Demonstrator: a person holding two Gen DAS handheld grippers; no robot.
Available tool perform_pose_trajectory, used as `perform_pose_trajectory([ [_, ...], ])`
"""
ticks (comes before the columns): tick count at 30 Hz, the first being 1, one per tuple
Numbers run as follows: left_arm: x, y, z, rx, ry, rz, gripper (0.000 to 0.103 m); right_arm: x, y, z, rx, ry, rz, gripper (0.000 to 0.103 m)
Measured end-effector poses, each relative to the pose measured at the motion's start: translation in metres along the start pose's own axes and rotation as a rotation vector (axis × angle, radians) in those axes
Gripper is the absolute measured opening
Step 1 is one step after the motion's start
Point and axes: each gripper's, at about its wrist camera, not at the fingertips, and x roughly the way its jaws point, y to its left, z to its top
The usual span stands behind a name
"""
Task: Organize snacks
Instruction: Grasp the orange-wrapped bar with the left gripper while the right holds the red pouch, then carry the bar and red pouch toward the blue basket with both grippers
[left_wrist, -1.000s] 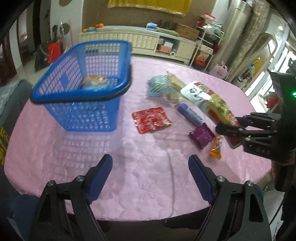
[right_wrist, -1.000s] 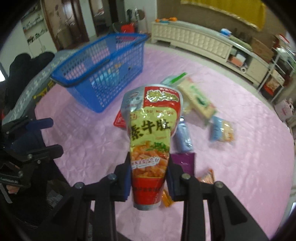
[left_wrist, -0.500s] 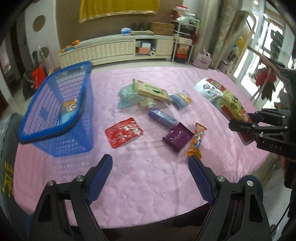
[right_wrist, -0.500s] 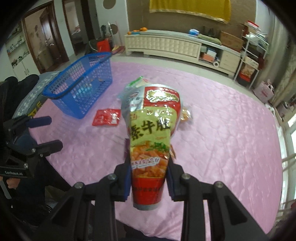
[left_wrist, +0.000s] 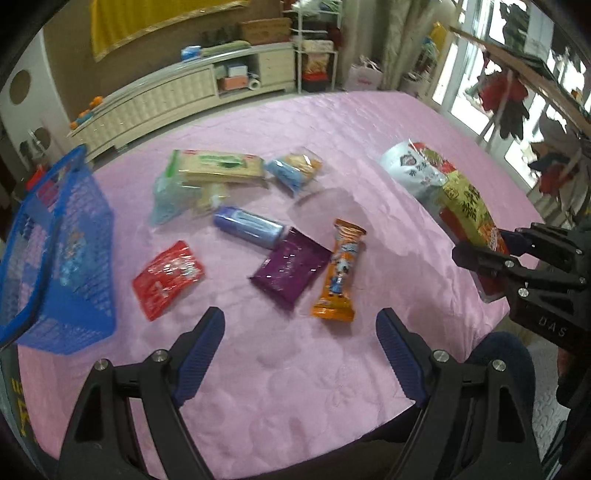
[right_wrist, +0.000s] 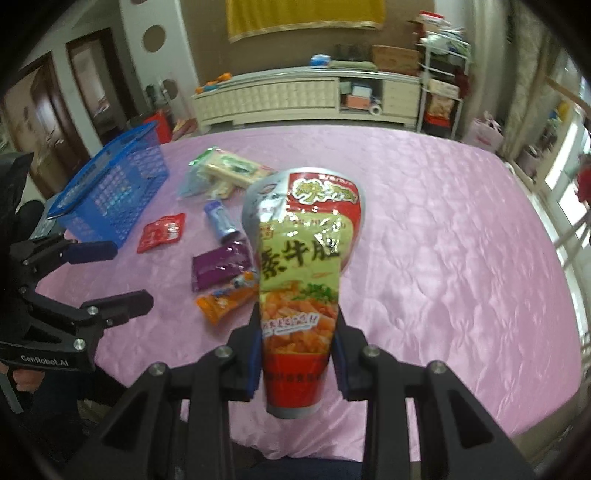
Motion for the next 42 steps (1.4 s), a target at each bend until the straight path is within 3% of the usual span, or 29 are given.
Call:
perform_pose_trajectory([
  [4,0.015,-0.012,0.004,0.056,0.019,-0.004,0.083,0.009,-0.014,-0.011,0.078,-0.028,-0.051,0.036],
  [12,0.049,-0.023,0.021,0.112,0.064,-0.041,0.081,0.023,-0.038,-0.022,0.176,-0.03,-0.051,0.036],
  [21,0.086,-0.036,0.037,0.185,0.143,-0.063,0.048,0.029,-0.046,-0.025,0.2,-0.005,-0.024,0.036],
  [25,0.099,-0.037,0.039,0.178,0.179,-0.078,0.018,0.03,-0.048,-0.024,0.203,0.001,-0.023,0.036],
  [26,0.099,-0.036,0.039,0.173,0.178,-0.082,0.015,0.03,-0.048,-0.024,0.204,0.001,-0.025,0.036],
  [33,0.079,-0.031,0.027,0.143,0.14,-0.103,0.011,0.032,-0.045,-0.023,0.188,0.014,-0.029,0.036],
  [42,0.013,-0.021,-0.002,0.116,0.044,-0.115,0.011,0.003,-0.009,-0.024,0.159,0.005,-0.033,0.036],
])
